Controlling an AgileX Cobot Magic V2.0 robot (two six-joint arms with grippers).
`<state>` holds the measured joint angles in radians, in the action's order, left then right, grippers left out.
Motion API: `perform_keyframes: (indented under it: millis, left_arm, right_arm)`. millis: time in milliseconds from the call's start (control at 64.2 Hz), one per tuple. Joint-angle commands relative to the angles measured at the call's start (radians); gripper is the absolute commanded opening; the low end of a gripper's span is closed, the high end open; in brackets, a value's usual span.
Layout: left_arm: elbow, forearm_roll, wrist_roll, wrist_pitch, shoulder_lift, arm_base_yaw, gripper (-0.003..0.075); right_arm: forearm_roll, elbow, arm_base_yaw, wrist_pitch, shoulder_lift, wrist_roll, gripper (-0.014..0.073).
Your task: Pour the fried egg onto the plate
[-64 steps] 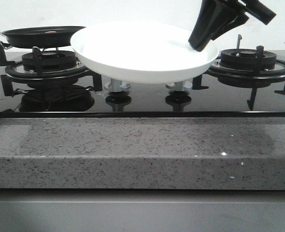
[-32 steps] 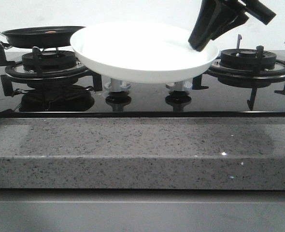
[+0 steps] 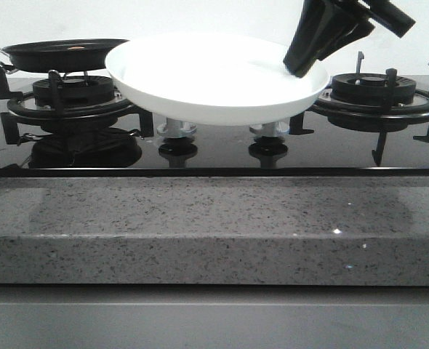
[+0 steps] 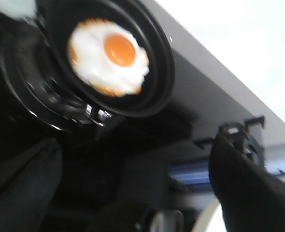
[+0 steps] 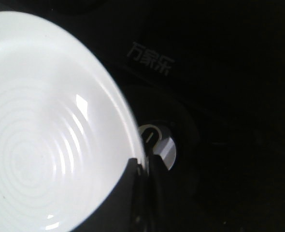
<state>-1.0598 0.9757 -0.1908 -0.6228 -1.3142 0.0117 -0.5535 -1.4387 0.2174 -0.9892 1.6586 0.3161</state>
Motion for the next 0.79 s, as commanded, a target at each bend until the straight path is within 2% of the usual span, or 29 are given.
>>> perform_keyframes:
  millis: [0,62,140,374,529,778]
  left_arm:
    - [-0.047,0.217,-0.131,-0.090,-0.033,0.054,0.0599]
    - [-0.048,0.338,-0.200,-0.166,-0.071,0.109,0.0599]
    - [-0.048,0.403,-0.257,-0.227,-0.105,0.173,0.0599]
    - [-0.088,0.429,-0.314,-0.271,-0.156,0.327,0.0599]
    - [-0.153,0.428,-0.316,-0.296,-0.215,0.362,0.0599]
    - [-0.277,0.428,-0.316,-0.319,-0.344,0.362,0.0598]
  right_arm:
    - [-0.046,-0.023,0.000,0.019,-0.051,0.008,-0.0061]
    - [-0.046,-0.023,0.000,0.019,-0.050,0.008,-0.0061]
    - [-0.046,-0.023,0.000,0.019,-0.048,0.008,-0.0061]
    - [-0.046,-0.023,0.000,0.019,-0.047,0.008,-0.0061]
    - [-0.046,-0.023,0.000,0.019,-0.047,0.008,-0.0061]
    - [-0.046,-0.023,0.000,0.019,-0.047,0.008,-0.0061]
